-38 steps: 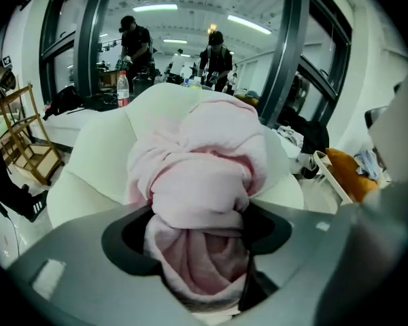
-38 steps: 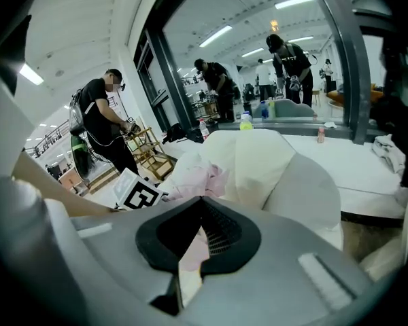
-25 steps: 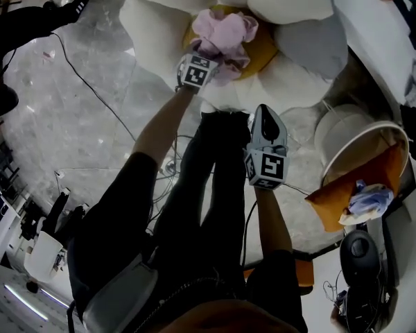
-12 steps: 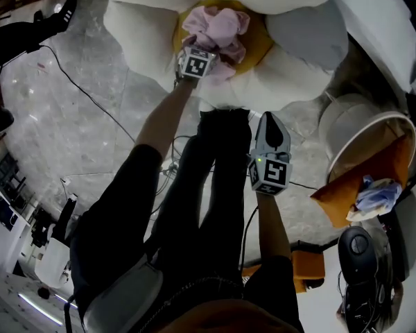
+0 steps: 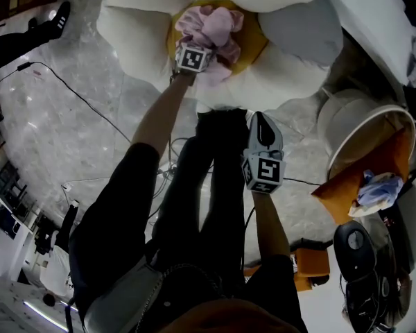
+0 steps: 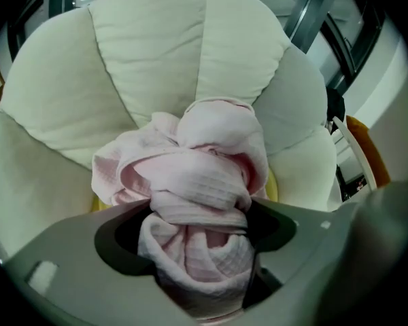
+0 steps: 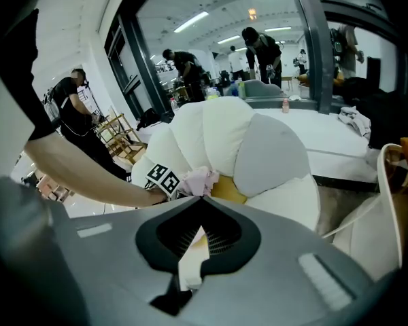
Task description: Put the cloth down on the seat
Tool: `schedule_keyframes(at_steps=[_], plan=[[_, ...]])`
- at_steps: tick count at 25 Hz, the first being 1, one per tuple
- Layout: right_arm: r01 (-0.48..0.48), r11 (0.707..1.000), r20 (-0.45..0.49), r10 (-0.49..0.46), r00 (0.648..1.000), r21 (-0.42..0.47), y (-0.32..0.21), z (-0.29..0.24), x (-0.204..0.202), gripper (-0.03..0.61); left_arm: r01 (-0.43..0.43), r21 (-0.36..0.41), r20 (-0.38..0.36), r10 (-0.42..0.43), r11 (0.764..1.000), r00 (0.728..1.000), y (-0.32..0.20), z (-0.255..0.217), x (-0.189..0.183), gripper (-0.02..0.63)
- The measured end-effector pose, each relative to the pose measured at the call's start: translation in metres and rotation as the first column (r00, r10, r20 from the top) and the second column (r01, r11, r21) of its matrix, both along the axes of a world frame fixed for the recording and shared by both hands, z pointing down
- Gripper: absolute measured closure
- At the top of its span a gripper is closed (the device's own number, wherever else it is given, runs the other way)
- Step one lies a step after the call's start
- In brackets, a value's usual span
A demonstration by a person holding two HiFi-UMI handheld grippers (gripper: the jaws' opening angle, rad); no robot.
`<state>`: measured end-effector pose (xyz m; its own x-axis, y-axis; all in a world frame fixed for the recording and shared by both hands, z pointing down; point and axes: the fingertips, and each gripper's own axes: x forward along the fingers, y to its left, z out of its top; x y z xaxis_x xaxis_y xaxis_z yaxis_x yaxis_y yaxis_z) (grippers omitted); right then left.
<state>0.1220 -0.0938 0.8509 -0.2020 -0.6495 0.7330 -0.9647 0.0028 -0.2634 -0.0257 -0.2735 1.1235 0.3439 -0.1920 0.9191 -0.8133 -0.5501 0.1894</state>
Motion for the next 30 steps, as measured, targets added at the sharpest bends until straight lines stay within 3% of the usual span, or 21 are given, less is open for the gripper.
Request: schedule_keyframes(at_steps=[9,14,17,21,25,30], plan=[[0.034,0.999,0.006,-0.034,0.999,0.02,-0.013,-0.029,-0.015,0.575,-0.024,0.076,-0.037,0.027,0.997,0.999,0.005,-0.057,-0.013,0.213],[0.063,0.996,0.017,-0.064,0.998,0.058,-0.029,-0.06,-0.03,0.575,-0.035,0.074,-0.078,0.041,0.997,0.996,0.016,-0.101,-0.016,0.337],[0.095,0.994,0.004,-0.096,0.995,0.062,-0.035,-0.076,-0.031,0.575,-0.043,0.099,-0.077,0.051,0.994,0.996,0.023,-0.133,-0.018,0.395],[0.123,0.988,-0.015,-0.122,0.992,0.09,-0.047,-0.105,-0.027,0.575,-0.08,0.172,-0.071,0.093,0.982,0.993,0.026,-0.174,-0.012,0.526],[0.154,0.982,-0.036,-0.151,0.988,0.112,-0.054,-0.138,-0.031,0.575,-0.087,0.229,-0.074,0.107,0.969,0.992,0.026,-0.21,-0.015,0.598],[0.156,0.98,-0.013,-0.155,0.988,0.122,-0.054,-0.179,-0.041,0.575,-0.136,0.264,-0.107,0.169,0.955,0.98,0.037,-0.274,-0.013,0.604]])
